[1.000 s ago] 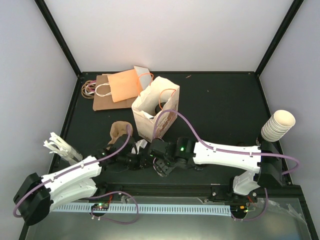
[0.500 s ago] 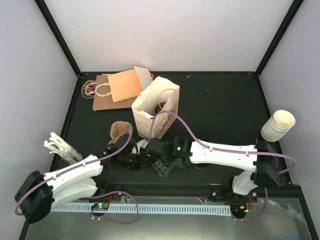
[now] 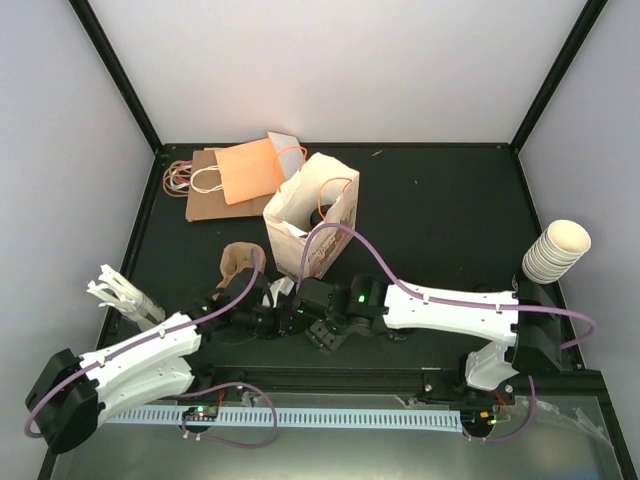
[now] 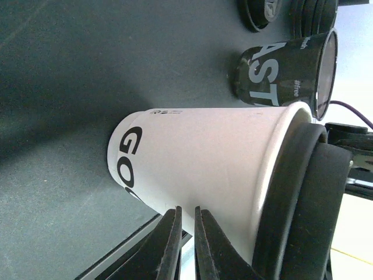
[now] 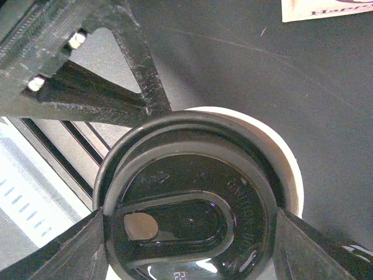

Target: Pack the takeout coffee

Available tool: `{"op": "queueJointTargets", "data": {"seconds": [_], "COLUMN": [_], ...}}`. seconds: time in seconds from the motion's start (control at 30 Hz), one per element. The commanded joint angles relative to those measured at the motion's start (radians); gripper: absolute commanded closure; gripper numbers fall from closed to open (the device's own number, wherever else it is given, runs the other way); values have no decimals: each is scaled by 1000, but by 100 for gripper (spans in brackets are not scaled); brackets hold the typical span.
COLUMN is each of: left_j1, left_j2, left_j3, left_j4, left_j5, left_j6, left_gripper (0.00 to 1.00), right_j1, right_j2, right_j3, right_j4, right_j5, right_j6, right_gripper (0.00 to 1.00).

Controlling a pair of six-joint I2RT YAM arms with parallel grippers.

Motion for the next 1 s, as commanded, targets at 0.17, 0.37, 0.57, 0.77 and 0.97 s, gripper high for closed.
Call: {"op": "queueJointTargets", "data": {"seconds": [0.17,0.37,0.57,0.77,0.97], "left_j1": [2,2,2,2,2], "left_j2": [-6,-12,-14,-6,-2], "left_j3": [45,61,60,65,64], "left_j4": [-28,-63,-58,-53,-45], "left_j5": [-21,-39,-40,-35,-29], "left_j6": [27,43,40,41,40], "left_gripper": [90,90,89,89,89], "right_j1": [4,5,4,6,5], "right_j2": [-30,-49,-28,-5,7], "right_j3": [40,43,25,10,-11], "right_j4": [-29,-39,-19,-2,11], "right_j5": [85,112,103,83,68], "right_j6": [12,21,23,24,23], "right_gripper": [29,29,29,29,29]}}
